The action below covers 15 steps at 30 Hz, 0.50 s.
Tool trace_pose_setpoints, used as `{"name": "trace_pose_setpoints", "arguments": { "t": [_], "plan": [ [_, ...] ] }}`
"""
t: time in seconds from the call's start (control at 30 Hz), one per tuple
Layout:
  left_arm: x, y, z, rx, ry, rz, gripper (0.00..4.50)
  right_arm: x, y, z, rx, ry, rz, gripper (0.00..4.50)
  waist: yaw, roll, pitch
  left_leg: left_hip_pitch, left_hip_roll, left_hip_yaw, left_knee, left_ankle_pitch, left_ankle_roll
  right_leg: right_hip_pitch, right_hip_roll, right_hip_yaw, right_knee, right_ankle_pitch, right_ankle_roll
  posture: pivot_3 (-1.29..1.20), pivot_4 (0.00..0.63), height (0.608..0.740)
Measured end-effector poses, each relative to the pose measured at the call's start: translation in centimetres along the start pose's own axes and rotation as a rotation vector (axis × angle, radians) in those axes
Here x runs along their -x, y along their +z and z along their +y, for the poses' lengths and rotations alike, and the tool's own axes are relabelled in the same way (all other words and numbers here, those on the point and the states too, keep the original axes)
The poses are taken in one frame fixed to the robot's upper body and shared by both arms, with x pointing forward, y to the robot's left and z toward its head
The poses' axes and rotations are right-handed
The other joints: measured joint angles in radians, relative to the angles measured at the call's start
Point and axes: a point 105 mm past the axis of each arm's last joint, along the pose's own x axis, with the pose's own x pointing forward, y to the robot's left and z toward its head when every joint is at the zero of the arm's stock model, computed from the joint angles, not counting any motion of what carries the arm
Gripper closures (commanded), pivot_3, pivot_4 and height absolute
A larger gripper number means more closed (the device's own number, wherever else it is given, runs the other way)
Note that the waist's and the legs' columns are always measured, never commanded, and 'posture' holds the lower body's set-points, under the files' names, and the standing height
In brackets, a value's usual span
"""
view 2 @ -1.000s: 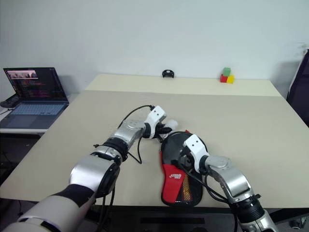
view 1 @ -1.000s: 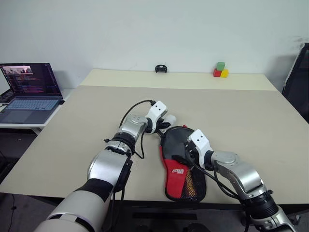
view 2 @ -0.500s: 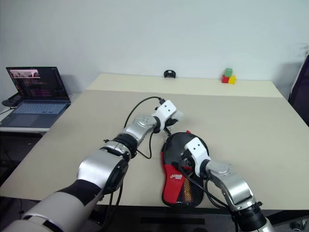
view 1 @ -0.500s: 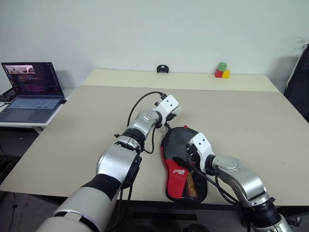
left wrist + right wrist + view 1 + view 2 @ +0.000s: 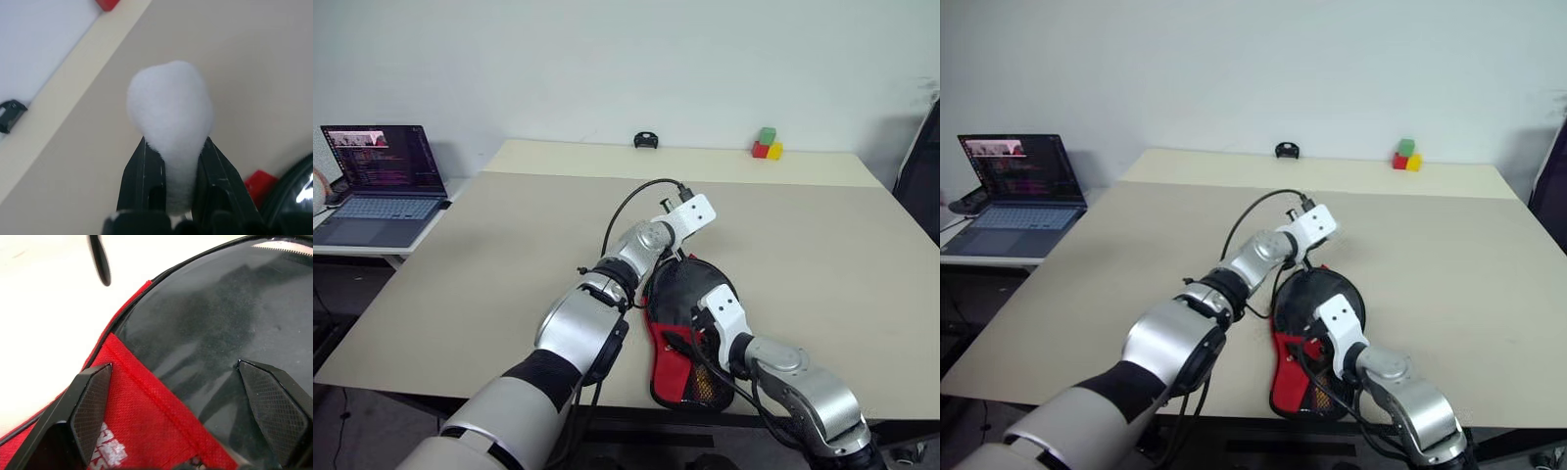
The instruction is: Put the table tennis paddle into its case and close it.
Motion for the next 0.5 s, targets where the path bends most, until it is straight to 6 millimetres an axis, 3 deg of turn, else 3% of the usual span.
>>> {"name": "trace_pose_setpoints", "arguments": {
  "t": [0.13, 0.27, 0.3, 0.37, 0.5],
  "plan": [
    [-0.5, 0.8, -1.5, -0.036, -0.037, -0.01, 4.18, 0.1, 0.0, 0.2, -0.012, -0.008, -0.001, 0.0, 0.001, 0.0, 0.0, 0.0, 0.0, 0.0, 0.0, 0.0, 0.0, 0.0, 0.0, 0.0, 0.0, 0.0, 0.0, 0.0, 0.15, 0.74],
    [-0.7, 0.2, -3.5, -0.049, -0.115, 0.008, 4.18, -0.1, 0.0, 0.3, -0.024, -0.009, -0.003, 0.0, -0.001, 0.001, -0.001, 0.001, 0.0, 0.0, -0.001, 0.0, 0.0, 0.0, 0.0, 0.0, 0.0, -0.002, 0.004, 0.0, 0.15, 0.74],
    [-0.7, -0.1, -3.9, -0.042, -0.127, 0.014, 3.62, -0.1, 0.0, 0.4, -0.026, -0.007, -0.003, 0.0, -0.002, 0.002, -0.001, 0.001, 0.0, 0.0, -0.001, 0.0, 0.0, 0.0, 0.0, 0.0, 0.0, -0.002, 0.004, 0.0, 0.15, 0.74],
    [-0.6, -0.6, -4.3, -0.033, -0.145, 0.027, 3.19, -0.1, 0.1, 0.5, -0.029, -0.003, -0.005, 0.0, -0.004, 0.002, -0.001, 0.001, 0.0, 0.0, -0.001, 0.0, 0.0, 0.0, 0.0, 0.0, 0.0, -0.002, 0.004, 0.0, 0.15, 0.74],
    [-0.5, -1.4, -4.3, -0.056, -0.152, 0.049, 1.77, -0.1, 0.1, 0.5, -0.031, -0.002, -0.005, 0.0, -0.005, 0.002, -0.002, 0.001, 0.0, 0.0, -0.001, 0.0, 0.0, 0.0, 0.0, 0.0, 0.0, -0.002, 0.004, 0.0, 0.15, 0.74]
  ]
}}
